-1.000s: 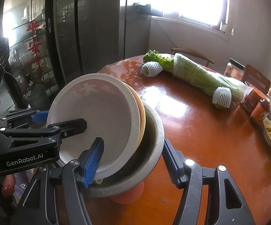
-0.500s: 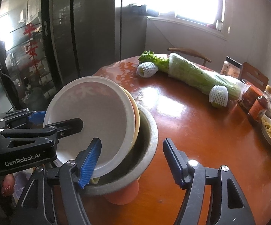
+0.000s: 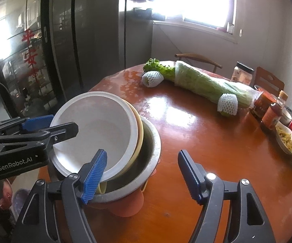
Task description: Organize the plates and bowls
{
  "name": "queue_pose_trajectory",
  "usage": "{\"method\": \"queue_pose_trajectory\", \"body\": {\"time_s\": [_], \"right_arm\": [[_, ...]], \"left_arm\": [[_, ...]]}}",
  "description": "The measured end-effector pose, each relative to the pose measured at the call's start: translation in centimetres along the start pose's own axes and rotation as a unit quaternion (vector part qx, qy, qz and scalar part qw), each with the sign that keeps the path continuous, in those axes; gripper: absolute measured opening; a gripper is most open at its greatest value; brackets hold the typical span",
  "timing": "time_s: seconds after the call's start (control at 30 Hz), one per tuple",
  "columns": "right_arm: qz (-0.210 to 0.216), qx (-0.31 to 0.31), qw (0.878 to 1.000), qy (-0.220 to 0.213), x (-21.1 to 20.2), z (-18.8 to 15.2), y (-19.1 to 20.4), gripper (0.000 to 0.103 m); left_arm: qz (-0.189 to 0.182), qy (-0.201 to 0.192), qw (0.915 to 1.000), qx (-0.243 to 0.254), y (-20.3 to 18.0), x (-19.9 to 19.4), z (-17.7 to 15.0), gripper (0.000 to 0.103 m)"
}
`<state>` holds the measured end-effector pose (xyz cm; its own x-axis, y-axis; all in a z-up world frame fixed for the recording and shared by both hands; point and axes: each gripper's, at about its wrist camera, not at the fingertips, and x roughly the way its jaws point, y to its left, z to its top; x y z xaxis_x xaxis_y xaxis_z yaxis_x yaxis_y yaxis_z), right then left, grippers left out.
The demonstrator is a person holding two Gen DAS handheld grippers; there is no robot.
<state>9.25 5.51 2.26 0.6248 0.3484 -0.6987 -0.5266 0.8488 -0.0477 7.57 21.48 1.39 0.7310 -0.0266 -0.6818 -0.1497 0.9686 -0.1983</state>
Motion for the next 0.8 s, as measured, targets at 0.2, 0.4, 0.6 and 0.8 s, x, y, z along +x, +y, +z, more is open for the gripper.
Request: {"method": "queue_pose_trajectory", "body": {"time_s": [0.2, 0.4, 0.6, 0.8], "right_arm": [[-0.001, -0.003, 1.000, -0.001, -0.4, -0.1, 0.2, 0.074], [0.003, 0.003, 1.000, 0.003, 0.0, -0.2, 0.0, 0.075], [-0.002, 0.007, 1.000, 0.010, 0.7, -0.6, -0.5, 0.076], [-0.003, 0.024, 1.000, 0.011, 1.3, -0.9, -2.1, 0.076]], "left_arm": [[-0.001, 0.002, 1.0000, 0.000, 0.0, -0.1, -0.2, 0.062], [-0.011, 0.015, 0.9998, 0.003, -0.1, 0.7, -0.6, 0.065], [-0.016, 0.055, 0.9983, 0.013, -1.1, 3.6, -1.0, 0.066], [-0.019, 0.058, 0.9977, 0.030, -2.5, 4.7, -0.8, 0.067]]}}
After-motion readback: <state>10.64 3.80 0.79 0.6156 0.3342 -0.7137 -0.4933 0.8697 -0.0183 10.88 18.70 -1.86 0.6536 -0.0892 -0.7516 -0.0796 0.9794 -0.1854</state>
